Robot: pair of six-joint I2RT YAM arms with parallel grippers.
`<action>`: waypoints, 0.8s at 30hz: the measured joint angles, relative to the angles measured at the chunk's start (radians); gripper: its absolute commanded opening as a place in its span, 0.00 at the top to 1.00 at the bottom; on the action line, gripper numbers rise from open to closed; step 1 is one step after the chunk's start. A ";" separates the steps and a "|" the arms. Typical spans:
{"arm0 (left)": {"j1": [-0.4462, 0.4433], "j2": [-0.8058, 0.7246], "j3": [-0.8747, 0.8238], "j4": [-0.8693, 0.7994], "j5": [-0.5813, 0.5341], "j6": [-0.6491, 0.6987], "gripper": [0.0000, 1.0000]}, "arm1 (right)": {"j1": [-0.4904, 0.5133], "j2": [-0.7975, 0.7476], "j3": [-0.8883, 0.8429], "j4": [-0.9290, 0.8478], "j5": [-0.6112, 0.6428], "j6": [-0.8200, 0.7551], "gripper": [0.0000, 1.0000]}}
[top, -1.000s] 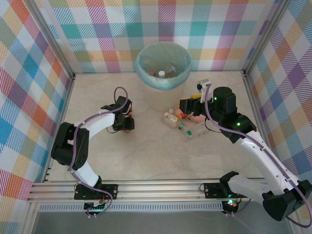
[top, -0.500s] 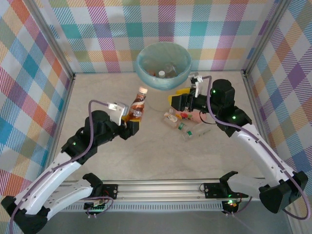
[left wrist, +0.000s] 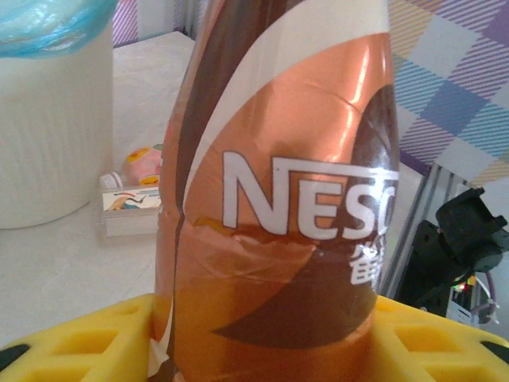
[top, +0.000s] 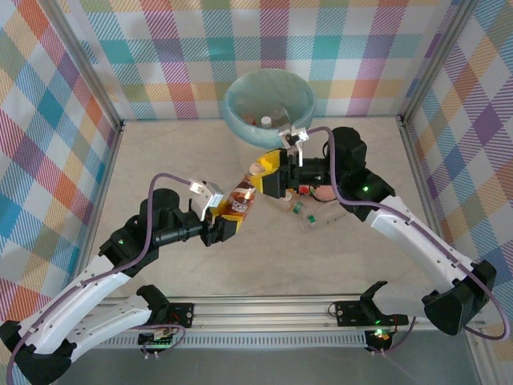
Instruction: Put the plastic bottles in the bin
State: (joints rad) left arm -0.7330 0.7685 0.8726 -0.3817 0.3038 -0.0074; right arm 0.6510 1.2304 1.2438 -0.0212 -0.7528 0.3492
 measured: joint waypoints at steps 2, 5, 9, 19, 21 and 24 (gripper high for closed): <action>0.000 -0.003 0.000 0.000 0.011 0.002 0.46 | 0.004 0.005 0.003 -0.007 0.007 -0.015 0.38; 0.000 -0.008 0.000 0.000 0.020 0.005 0.46 | 0.004 0.013 0.004 -0.019 0.011 -0.033 0.46; 0.000 -0.014 -0.001 0.000 0.022 0.006 0.45 | 0.004 0.026 0.008 -0.026 0.011 -0.047 0.55; 0.000 -0.044 -0.001 0.022 -0.011 0.005 0.24 | 0.005 0.042 0.105 -0.105 0.035 -0.092 0.69; 0.000 -0.063 -0.001 0.026 -0.030 0.005 0.15 | 0.005 0.050 0.153 -0.136 0.051 -0.119 0.69; -0.001 -0.100 -0.009 0.045 -0.069 -0.003 0.08 | 0.005 0.063 0.232 -0.178 0.090 -0.166 0.69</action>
State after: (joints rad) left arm -0.7338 0.6689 0.8639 -0.3370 0.2352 -0.0101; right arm 0.6559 1.2938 1.4761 -0.1993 -0.6628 0.1829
